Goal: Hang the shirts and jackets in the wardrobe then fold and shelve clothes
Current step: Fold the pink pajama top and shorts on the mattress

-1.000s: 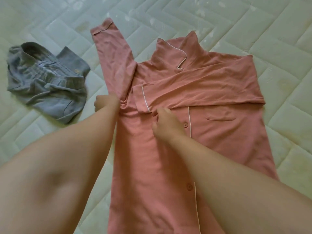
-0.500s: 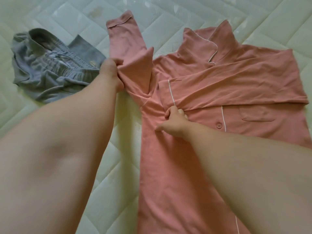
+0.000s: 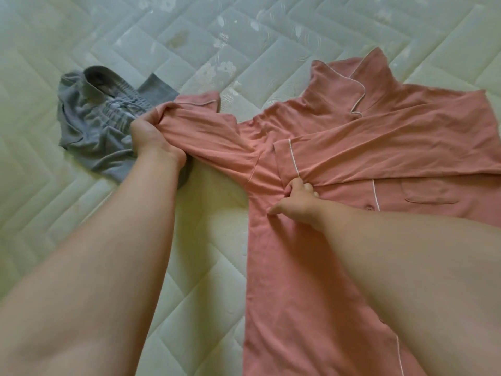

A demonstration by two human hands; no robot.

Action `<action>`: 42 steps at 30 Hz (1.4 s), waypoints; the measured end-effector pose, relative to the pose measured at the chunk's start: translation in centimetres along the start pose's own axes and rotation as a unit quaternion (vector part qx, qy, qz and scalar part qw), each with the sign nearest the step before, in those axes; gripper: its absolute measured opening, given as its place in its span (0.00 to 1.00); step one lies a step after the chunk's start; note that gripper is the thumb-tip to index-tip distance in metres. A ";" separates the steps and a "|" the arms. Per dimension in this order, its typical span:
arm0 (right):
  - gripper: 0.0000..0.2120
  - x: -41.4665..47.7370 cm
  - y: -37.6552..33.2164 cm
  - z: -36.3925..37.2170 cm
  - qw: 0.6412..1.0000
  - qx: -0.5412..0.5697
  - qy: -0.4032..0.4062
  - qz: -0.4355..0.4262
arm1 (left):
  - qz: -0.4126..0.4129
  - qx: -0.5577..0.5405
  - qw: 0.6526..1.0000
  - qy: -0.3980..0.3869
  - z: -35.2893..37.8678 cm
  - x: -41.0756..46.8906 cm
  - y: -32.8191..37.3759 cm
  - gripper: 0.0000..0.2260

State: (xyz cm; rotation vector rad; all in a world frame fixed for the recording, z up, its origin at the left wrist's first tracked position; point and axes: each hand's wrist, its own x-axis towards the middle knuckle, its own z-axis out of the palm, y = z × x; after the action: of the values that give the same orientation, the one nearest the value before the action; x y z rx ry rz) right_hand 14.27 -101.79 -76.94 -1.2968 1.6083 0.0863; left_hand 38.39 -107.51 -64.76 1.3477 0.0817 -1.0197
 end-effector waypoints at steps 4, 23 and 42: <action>0.24 -0.7 -0.3 -0.9 0.998 0.048 -0.035 -0.013 | 0.276 0.131 0.946 0.109 0.4 -2.2 -1.7 0.09; 0.33 -1.9 7.8 -14.5 0.921 0.179 0.339 0.062 | 0.370 0.804 0.461 -0.061 -2.4 -9.6 -17.5 0.30; 0.15 3.2 7.3 -20.1 0.937 0.187 0.295 -0.019 | 0.307 0.805 0.507 -0.022 -2.3 -5.8 -16.3 0.17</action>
State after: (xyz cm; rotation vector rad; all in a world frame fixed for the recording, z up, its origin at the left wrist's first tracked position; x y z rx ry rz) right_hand -3.88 -113.01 -73.38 -1.1024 1.9712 -0.6626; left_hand 25.64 -100.48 -74.44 2.6383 -1.7101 -0.2128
